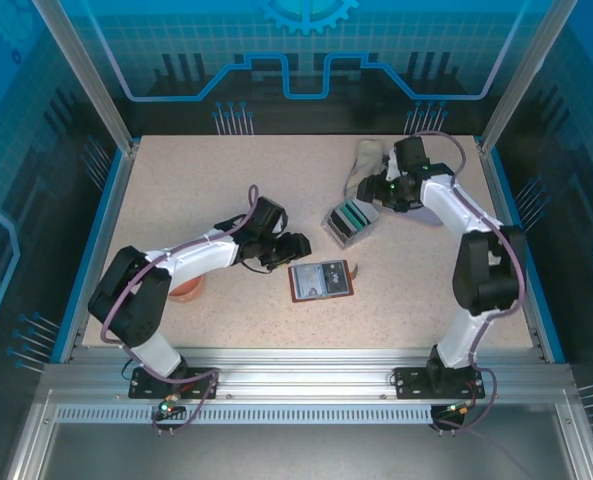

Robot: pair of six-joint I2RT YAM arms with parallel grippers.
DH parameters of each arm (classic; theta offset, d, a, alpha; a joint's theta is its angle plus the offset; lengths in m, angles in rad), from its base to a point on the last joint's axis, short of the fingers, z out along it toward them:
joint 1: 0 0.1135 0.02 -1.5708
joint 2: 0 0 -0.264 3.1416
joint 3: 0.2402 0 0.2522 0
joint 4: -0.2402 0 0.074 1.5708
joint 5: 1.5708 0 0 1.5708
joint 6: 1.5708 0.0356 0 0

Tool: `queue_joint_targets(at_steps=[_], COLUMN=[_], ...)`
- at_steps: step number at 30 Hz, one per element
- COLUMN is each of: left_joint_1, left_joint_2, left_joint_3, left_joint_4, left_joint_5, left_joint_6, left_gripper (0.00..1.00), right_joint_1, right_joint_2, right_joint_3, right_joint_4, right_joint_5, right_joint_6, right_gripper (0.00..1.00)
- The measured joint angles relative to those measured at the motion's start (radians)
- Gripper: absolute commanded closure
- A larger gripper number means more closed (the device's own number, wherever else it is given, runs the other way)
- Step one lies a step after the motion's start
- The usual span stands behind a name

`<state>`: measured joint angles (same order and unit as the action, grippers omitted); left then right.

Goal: Put the credit cards into the card holder
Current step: Move the storage box to the center of the table.

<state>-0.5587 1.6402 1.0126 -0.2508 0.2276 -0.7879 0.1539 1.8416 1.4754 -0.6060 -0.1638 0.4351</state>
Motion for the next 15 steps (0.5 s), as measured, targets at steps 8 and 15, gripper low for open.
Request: queue_joint_targets(at_steps=[8,15], left_joint_1=[0.013,0.020], left_joint_2=[-0.050,-0.051], left_joint_3=[-0.010,-0.018], left_joint_4=[0.016,0.020], left_joint_5=[-0.053,-0.068], left_joint_6=[-0.023,-0.025], left_gripper=[0.27,0.27], right_joint_1=[-0.006,-0.001], right_joint_2=[0.248,0.260], right_joint_3=[0.187,0.161], right_joint_4=[-0.072,-0.064], right_joint_5=[-0.057,-0.259], right_joint_6=[-0.053,-0.111], right_gripper=[0.28,0.30])
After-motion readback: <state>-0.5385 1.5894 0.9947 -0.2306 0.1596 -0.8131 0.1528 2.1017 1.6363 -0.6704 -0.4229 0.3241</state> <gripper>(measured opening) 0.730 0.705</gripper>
